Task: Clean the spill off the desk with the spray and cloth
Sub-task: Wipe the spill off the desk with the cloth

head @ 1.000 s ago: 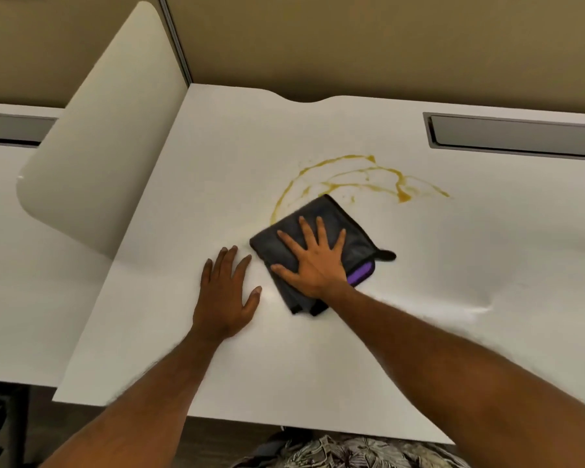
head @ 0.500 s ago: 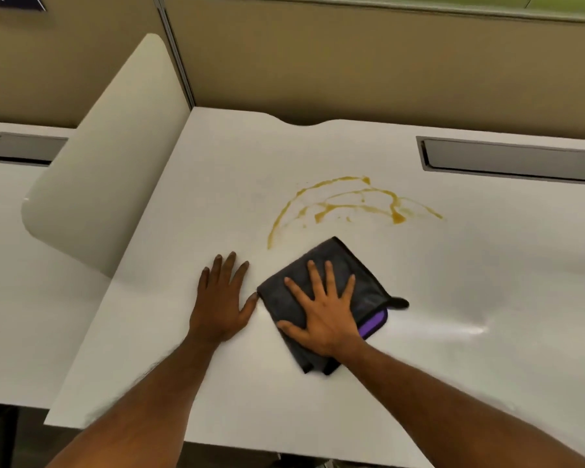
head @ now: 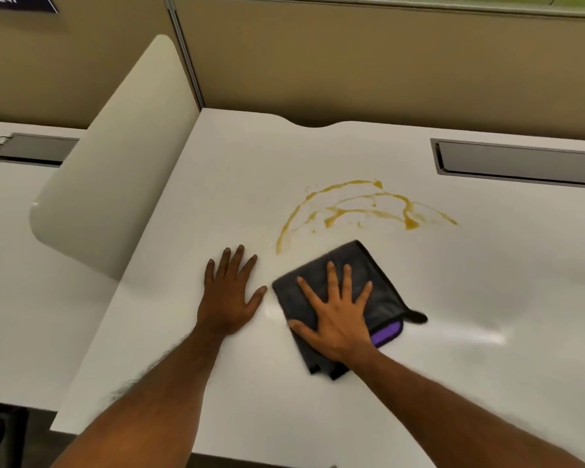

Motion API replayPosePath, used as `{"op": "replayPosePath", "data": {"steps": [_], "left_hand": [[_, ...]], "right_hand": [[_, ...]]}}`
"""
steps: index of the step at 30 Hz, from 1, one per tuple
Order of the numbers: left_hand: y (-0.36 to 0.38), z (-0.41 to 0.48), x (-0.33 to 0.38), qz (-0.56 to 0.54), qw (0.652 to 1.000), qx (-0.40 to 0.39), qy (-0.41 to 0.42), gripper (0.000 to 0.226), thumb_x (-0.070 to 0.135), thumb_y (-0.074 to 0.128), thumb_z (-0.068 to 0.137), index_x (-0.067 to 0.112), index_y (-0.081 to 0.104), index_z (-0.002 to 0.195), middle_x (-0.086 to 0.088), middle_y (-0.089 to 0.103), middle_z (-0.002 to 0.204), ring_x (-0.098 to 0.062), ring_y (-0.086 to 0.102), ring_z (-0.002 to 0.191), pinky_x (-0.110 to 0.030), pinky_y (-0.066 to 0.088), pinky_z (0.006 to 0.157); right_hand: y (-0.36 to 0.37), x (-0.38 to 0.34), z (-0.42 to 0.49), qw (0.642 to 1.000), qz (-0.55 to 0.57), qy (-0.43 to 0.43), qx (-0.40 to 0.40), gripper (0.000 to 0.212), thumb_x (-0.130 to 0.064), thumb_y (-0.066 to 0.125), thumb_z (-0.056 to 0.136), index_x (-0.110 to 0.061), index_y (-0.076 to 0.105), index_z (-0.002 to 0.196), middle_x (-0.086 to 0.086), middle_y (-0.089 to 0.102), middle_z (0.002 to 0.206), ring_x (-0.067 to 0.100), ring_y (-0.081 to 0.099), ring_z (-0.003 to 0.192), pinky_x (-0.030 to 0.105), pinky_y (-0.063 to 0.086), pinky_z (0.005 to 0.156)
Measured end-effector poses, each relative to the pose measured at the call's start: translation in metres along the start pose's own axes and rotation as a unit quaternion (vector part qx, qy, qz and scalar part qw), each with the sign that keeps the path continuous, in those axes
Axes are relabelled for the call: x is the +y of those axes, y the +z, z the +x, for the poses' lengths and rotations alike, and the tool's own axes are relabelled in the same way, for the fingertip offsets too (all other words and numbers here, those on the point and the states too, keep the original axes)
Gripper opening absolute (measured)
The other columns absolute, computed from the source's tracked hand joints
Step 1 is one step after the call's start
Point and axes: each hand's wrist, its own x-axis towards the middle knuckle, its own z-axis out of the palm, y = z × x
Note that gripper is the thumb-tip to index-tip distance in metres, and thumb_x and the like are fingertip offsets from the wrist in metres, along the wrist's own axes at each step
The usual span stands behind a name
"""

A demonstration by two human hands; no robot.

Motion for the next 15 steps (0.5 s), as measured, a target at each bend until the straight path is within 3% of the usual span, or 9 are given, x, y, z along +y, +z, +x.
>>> {"op": "replayPosePath", "data": {"steps": [2,5,9,15], "left_hand": [[0.000,0.001,0.001,-0.007,1.000,-0.001,0.002,0.069,0.060,0.031,0.091,0.026,0.026,0.152,-0.005,0.017,0.163,-0.028,0.012,0.150,-0.054,0.014,0.119],[0.001,0.002,-0.002,-0.005,1.000,-0.007,0.006,0.071,0.062,0.029,0.091,0.029,0.022,0.153,-0.002,0.015,0.163,-0.026,0.011,0.150,-0.053,0.012,0.119],[-0.004,0.022,-0.015,-0.005,0.999,-0.024,0.022,0.075,0.070,0.027,0.088,0.034,0.018,0.153,0.000,0.009,0.164,-0.023,0.005,0.151,-0.055,0.006,0.119],[-0.004,0.045,-0.025,-0.011,0.999,-0.017,0.032,0.075,0.068,0.028,0.090,0.030,0.019,0.153,-0.002,0.011,0.164,-0.022,0.007,0.151,-0.053,0.009,0.120]], "right_hand": [[-0.003,-0.007,0.040,1.000,0.000,-0.013,-0.001,0.079,-0.086,0.020,0.080,-0.051,0.006,0.149,0.016,-0.006,0.163,0.046,-0.014,0.146,0.079,-0.009,0.102],[-0.014,0.007,0.087,0.999,0.002,0.040,-0.021,0.076,-0.085,0.020,0.080,-0.053,0.008,0.148,0.006,-0.008,0.164,0.039,-0.018,0.147,0.078,-0.013,0.102],[-0.019,0.029,0.074,0.995,0.004,0.099,-0.017,0.077,-0.084,0.012,0.078,-0.052,0.007,0.148,0.003,-0.009,0.164,0.036,-0.018,0.148,0.078,-0.011,0.103],[-0.006,-0.010,0.061,1.000,-0.019,0.013,-0.021,0.079,-0.085,0.015,0.080,-0.051,0.000,0.149,0.012,-0.016,0.162,0.044,-0.022,0.144,0.078,-0.013,0.102]]}}
